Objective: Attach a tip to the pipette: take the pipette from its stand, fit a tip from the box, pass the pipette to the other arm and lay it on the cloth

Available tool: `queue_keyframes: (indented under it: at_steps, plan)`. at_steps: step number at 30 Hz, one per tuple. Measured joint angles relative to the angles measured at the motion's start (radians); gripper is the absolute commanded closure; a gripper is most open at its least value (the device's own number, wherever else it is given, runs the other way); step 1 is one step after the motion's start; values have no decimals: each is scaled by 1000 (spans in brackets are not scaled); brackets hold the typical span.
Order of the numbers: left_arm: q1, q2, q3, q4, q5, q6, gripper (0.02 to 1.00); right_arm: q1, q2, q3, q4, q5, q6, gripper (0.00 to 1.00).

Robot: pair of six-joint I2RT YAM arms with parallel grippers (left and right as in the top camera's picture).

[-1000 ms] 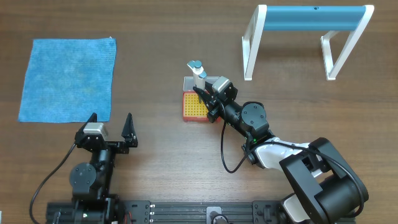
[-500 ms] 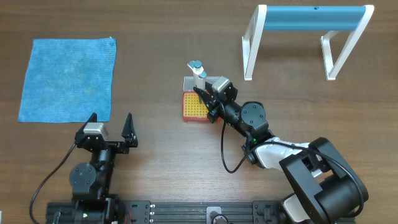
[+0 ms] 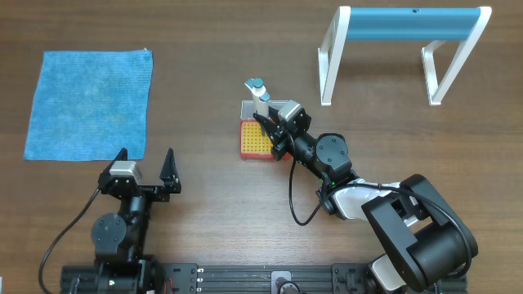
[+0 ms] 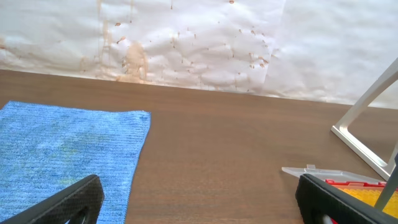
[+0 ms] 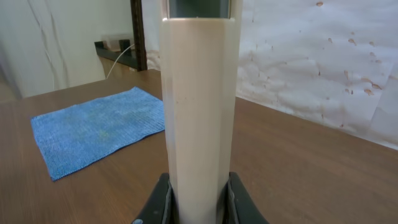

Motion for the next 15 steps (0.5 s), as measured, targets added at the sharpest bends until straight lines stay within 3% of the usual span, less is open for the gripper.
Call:
queue_keyframes:
  at_steps: [15]
  plan:
    - [0,0,0,0,0,0,23,0,-8,0,-2,0,-3,923]
